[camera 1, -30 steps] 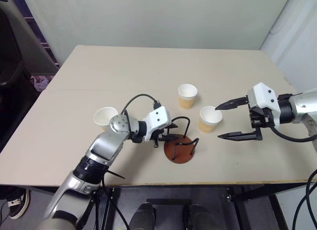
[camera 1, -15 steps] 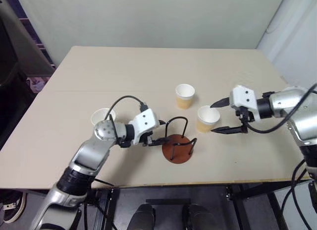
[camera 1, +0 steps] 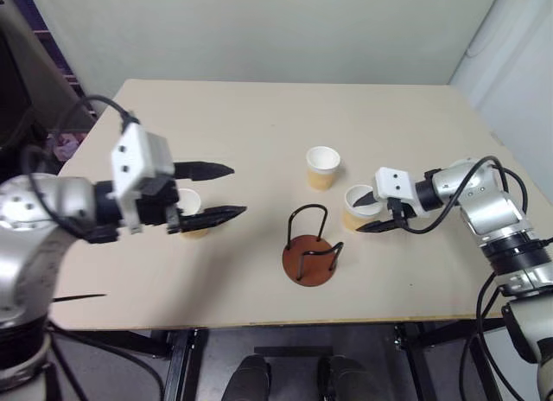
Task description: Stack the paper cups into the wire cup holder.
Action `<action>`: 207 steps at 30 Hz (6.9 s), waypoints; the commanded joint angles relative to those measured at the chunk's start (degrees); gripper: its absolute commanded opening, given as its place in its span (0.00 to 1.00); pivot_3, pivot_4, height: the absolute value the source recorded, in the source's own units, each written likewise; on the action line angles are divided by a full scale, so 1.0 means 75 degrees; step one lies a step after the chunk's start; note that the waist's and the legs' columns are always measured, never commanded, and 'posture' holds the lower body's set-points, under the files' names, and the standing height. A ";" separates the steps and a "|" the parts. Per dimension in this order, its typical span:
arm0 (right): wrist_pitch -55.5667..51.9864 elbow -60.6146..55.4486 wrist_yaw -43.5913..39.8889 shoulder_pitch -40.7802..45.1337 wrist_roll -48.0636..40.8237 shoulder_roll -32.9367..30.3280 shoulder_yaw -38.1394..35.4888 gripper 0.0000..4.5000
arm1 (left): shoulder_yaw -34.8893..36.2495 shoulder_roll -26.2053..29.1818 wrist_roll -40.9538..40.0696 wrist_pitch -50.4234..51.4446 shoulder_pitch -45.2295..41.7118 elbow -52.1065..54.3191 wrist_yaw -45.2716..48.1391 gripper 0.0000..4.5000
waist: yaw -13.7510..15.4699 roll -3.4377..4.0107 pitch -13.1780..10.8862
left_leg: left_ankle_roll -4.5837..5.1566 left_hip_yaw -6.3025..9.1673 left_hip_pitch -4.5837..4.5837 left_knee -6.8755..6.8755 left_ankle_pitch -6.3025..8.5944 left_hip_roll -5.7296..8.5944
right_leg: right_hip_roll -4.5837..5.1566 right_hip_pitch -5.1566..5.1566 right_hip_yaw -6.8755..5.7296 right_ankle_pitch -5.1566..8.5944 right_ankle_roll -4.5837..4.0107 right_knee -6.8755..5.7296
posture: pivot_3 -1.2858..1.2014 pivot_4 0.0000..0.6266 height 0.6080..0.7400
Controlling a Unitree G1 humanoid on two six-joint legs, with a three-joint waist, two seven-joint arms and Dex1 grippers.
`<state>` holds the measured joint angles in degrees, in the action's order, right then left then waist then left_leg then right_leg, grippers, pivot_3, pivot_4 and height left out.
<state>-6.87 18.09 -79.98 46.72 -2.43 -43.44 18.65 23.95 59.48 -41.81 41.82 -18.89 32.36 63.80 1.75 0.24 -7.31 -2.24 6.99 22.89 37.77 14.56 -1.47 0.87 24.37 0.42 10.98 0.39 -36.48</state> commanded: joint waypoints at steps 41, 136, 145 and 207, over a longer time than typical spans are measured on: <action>-0.2520 -0.3800 -0.0848 0.0068 -0.3312 0.0052 -0.1022 0.23 | 0.1441 0.1105 0.0019 -0.0382 0.1632 -0.0560 0.0530 0.73 | -0.0068 -0.0022 0.0012 | -0.0099 0.0024 -0.0006 -0.0100 -0.0042 -0.0069 | -0.0067 0.0067 -0.0004 0.0093 -0.0172 -0.0069 | 0.52 0.24 1.00; -0.2383 -0.3539 -0.1394 0.1002 -0.2378 0.0213 -0.0358 0.10 | 0.0629 0.0835 -0.0019 -0.0842 0.1833 -0.0206 0.0659 0.73 | -0.0160 -0.0012 0.0007 | -0.0149 0.0012 0.0003 -0.0146 -0.0120 -0.0109 | -0.0096 0.0127 -0.0021 0.0010 -0.0253 -0.0068 | 0.52 0.24 1.00; -0.1972 -0.3446 -0.1478 0.0920 -0.1968 -0.0078 -0.0304 0.75 | 0.0703 0.0881 0.0266 -0.0967 0.1862 -0.0332 0.0491 0.73 | -0.0159 -0.0013 0.0007 | -0.0149 0.0013 0.0003 -0.0144 -0.0119 -0.0109 | -0.0094 0.0127 -0.0022 0.0009 -0.0253 -0.0069 | 0.52 0.24 1.00; -0.3832 -0.4005 -0.0094 -0.1647 -0.5286 -0.2471 -0.4528 1.00 | -0.3209 -0.0712 0.1040 -0.2376 -0.4219 -0.3083 0.2487 0.01 | 0.0010 -0.0031 0.0018 | -0.0113 0.0001 0.0023 -0.0090 -0.0117 -0.0052 | -0.0072 0.0073 -0.0004 -0.0020 -0.0130 -0.0036 | 0.52 0.24 1.00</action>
<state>-37.78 -14.00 -80.43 35.19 -44.36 -60.11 -12.24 1.78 54.88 -33.84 24.98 -48.46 9.64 79.93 1.83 0.01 -7.17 -3.05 7.01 23.03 37.12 13.68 -1.85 0.32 24.83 0.39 10.84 -0.52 -36.73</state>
